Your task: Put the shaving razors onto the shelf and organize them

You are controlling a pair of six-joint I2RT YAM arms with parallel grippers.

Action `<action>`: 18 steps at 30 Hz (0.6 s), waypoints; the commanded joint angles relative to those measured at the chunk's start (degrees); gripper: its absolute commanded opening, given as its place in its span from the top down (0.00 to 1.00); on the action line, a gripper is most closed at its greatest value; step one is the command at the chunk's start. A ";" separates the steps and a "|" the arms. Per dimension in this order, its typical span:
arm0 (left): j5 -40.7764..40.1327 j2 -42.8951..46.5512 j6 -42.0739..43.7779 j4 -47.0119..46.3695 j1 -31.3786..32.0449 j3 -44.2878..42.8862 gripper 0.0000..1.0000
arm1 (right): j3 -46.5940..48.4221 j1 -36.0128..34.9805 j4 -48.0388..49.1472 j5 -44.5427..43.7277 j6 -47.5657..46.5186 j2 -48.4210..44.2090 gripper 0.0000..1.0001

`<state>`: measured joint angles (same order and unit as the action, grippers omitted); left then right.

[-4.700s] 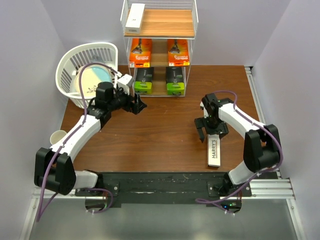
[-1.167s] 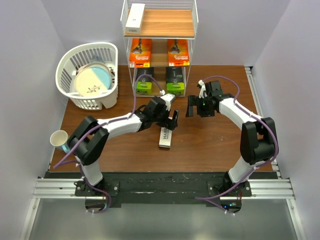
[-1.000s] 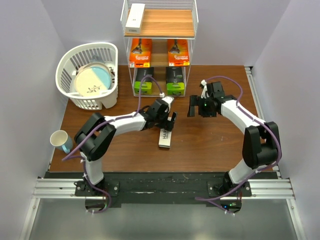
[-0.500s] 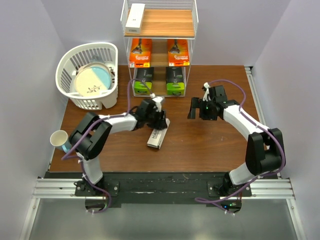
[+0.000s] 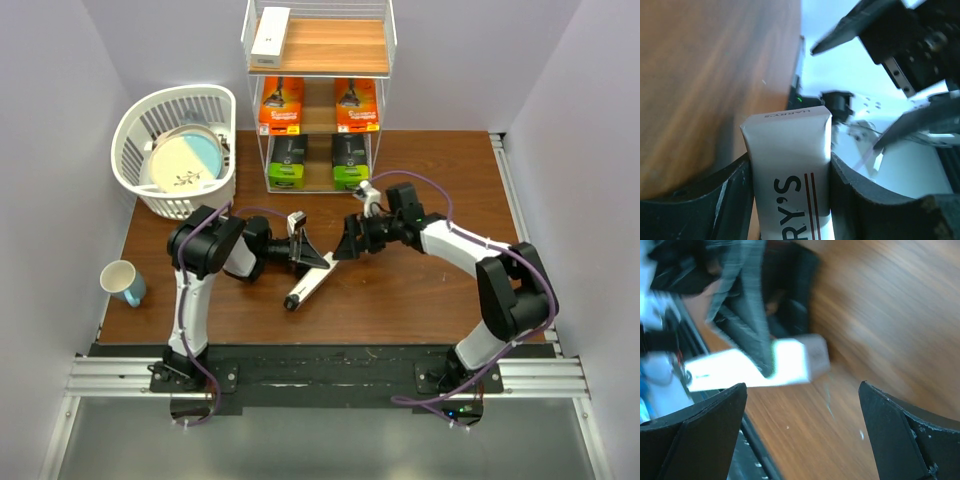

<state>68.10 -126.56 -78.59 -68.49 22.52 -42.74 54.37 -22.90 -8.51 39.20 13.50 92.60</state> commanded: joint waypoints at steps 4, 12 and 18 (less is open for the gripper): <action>9.59 0.17 -15.98 -40.32 -0.20 -2.70 0.43 | 9.35 -0.66 -3.07 7.28 -34.56 -1.98 0.01; 11.27 2.63 -18.35 -40.32 -0.02 -2.43 0.43 | 15.41 -0.57 -14.85 18.62 -56.96 2.76 0.01; 11.80 4.83 -19.32 -40.23 0.24 -2.96 0.40 | 22.79 -1.71 -37.86 26.27 -81.01 8.21 0.01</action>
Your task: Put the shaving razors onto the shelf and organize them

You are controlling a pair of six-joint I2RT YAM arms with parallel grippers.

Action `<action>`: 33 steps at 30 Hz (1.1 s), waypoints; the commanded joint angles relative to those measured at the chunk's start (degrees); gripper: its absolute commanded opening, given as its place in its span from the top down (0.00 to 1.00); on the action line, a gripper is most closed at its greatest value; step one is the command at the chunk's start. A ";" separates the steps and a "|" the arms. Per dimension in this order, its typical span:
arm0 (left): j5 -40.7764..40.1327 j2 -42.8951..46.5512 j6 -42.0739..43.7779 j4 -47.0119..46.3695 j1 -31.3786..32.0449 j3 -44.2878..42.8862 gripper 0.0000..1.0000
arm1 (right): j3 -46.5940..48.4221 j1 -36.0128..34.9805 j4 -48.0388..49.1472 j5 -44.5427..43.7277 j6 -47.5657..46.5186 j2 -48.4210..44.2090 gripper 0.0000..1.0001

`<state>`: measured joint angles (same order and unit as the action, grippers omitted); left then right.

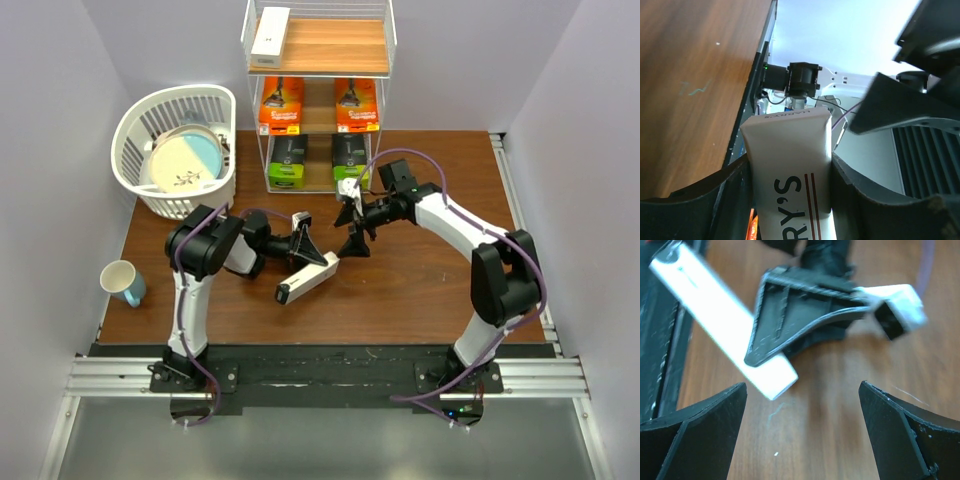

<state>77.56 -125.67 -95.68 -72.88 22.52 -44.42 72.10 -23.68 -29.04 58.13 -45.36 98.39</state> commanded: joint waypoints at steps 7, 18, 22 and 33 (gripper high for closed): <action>3.04 5.25 -2.50 -35.84 1.73 -1.28 0.40 | 11.22 -2.68 -34.68 7.79 -36.63 8.04 0.01; 3.65 5.26 -2.85 -35.84 2.70 -2.59 0.40 | 10.87 -7.07 -35.74 7.35 -40.42 8.66 0.14; 4.44 5.69 -2.41 -35.58 2.61 -3.48 0.39 | 10.87 -8.13 -36.88 7.88 -40.42 8.49 0.25; 5.59 11.92 8.40 -20.82 -2.57 -4.62 0.00 | -1.67 -7.09 -37.16 5.24 -35.86 -0.54 0.46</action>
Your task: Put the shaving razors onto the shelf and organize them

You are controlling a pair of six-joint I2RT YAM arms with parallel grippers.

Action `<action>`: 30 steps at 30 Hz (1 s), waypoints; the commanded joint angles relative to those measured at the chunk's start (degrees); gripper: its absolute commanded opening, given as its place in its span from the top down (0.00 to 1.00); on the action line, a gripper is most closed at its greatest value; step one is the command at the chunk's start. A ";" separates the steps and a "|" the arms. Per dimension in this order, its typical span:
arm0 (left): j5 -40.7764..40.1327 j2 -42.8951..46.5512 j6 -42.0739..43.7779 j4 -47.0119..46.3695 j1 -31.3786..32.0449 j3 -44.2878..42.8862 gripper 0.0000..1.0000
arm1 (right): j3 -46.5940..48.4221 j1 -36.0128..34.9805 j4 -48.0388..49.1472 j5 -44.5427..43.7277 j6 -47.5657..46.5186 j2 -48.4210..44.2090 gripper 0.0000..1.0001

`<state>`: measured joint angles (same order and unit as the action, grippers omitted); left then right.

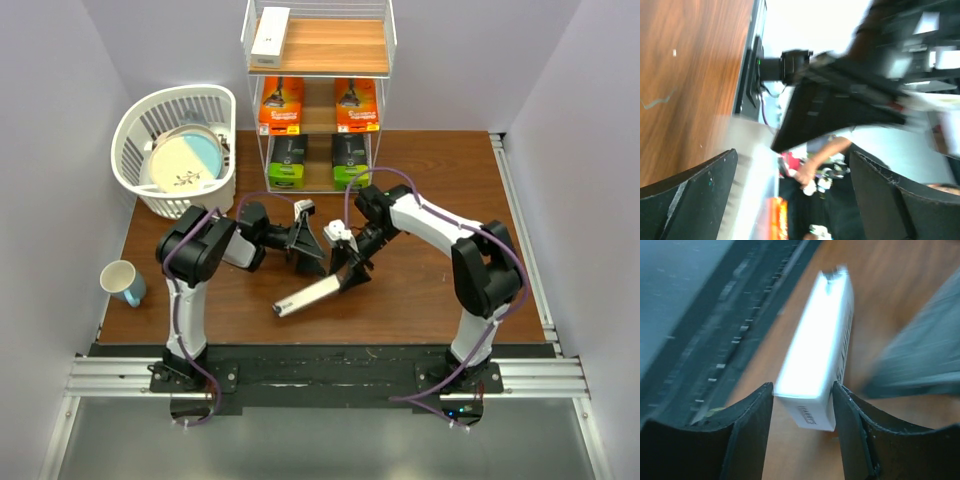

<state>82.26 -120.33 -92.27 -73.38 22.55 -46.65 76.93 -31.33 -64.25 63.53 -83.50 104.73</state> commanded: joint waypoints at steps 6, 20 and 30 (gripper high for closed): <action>0.10 11.34 9.12 -15.13 -2.59 -1.25 0.00 | -17.57 0.92 12.80 -4.01 18.09 -17.43 0.47; -39.65 38.64 85.02 62.54 4.67 -11.00 0.00 | -32.28 -7.51 41.58 -28.36 43.16 -33.89 0.01; -67.68 56.60 81.73 88.57 0.05 0.32 0.24 | -28.85 -26.83 38.76 -35.40 46.95 -28.53 0.15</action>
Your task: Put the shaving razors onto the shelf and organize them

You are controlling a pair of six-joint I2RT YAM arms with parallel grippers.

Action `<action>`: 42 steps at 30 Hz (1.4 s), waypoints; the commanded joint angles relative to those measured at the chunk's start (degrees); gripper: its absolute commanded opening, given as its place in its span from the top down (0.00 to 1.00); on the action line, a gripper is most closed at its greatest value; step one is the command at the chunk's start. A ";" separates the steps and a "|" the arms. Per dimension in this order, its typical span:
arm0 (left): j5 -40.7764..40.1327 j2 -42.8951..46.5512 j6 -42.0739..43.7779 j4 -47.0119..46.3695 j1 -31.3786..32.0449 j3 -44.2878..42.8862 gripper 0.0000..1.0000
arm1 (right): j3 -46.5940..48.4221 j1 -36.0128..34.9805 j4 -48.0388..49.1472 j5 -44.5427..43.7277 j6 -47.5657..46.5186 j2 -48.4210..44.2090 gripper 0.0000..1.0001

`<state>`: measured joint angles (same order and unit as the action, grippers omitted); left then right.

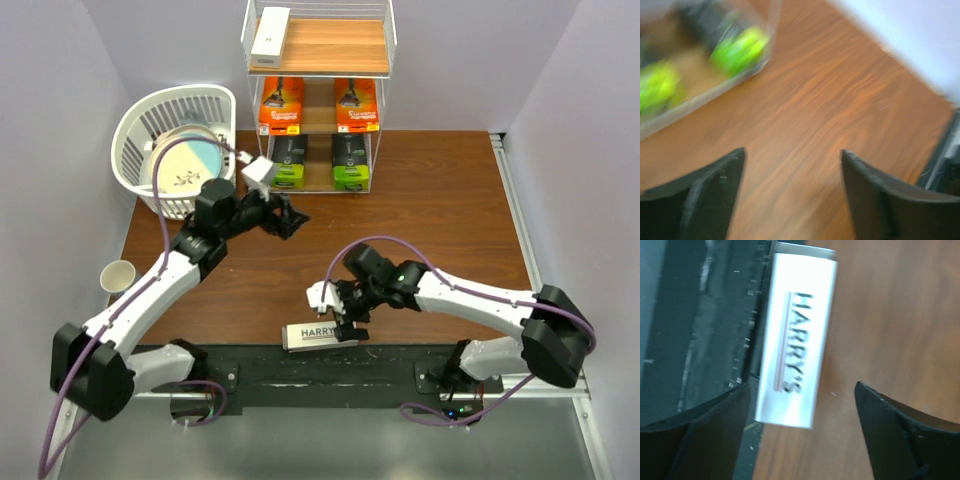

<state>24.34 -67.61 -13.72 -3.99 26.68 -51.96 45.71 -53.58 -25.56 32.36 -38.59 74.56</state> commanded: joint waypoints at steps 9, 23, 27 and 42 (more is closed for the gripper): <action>-12.64 11.63 -13.26 25.61 -5.50 21.90 1.00 | -1.59 -11.98 8.15 -12.84 5.89 2.86 0.01; -7.02 3.02 -16.97 25.26 -5.58 22.88 1.00 | 1.82 -6.03 17.39 -22.69 17.75 14.02 0.16; -7.55 -0.32 -13.80 22.81 -5.58 19.11 1.00 | 4.29 -0.21 17.56 -21.19 19.96 17.45 0.25; -6.14 -14.38 -9.13 11.47 0.30 12.15 1.00 | 10.62 2.17 18.27 -19.44 21.27 25.19 0.28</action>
<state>17.39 -79.77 -24.47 12.62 25.10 -36.95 53.93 -51.27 -8.93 11.73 -18.83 98.67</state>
